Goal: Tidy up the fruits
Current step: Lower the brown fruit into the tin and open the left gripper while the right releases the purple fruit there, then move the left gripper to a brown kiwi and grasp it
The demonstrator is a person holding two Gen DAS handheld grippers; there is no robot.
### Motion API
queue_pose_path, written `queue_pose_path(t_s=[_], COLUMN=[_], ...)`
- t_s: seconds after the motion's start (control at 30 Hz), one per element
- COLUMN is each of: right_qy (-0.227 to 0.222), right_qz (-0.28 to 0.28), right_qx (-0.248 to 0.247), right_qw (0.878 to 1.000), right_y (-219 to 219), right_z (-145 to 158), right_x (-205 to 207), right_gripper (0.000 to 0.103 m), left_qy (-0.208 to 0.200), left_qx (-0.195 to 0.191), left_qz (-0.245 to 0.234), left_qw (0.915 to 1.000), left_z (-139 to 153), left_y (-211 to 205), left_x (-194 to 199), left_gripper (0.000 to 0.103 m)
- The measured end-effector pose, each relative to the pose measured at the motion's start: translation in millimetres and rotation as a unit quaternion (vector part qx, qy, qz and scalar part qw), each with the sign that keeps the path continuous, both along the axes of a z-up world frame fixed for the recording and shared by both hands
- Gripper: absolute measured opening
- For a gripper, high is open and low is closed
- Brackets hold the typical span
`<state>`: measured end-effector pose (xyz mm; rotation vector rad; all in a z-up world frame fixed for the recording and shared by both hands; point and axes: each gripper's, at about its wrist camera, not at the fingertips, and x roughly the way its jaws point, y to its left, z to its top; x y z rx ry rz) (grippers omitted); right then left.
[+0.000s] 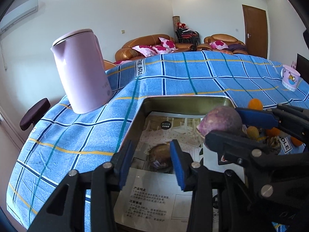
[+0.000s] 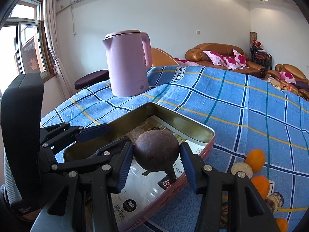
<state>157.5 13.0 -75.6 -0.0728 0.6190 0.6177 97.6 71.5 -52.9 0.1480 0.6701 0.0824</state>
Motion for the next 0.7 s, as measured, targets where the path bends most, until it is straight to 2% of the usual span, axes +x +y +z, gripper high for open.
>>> queue_pose_path(t_s=[0.07, 0.13, 0.27, 0.47, 0.7], right_qy=[-0.002, -0.007, -0.014, -0.033, -0.041], right_qz=[-0.001, 0.003, 0.003, -0.010, -0.041], right_qx=[0.002, 0.004, 0.005, 0.002, -0.002], right_qw=[1.000, 1.000, 1.000, 0.999, 0.998], right_y=[0, -1, -1, -16, -53], right_z=[0, 2, 6, 15, 22], right_x=[-1, -3, -9, -26, -44], right_gripper=[0.053, 0.053, 0.063, 0.069, 0.069], left_qy=[-0.004, -0.011, -0.023, -0.034, -0.047], left_qx=[-0.001, 0.001, 0.004, -0.009, -0.031], left_qz=[0.000, 0.003, 0.004, 0.006, 0.000], left_qw=[1.0000, 0.9999, 0.9997, 0.9993, 0.9984], left_z=[1, 2, 4, 8, 16], left_y=[0, 0, 0, 0, -9], left_x=[-1, -3, -6, -13, -30], left_gripper=[0.060, 0.067, 0.072, 0.073, 0.073])
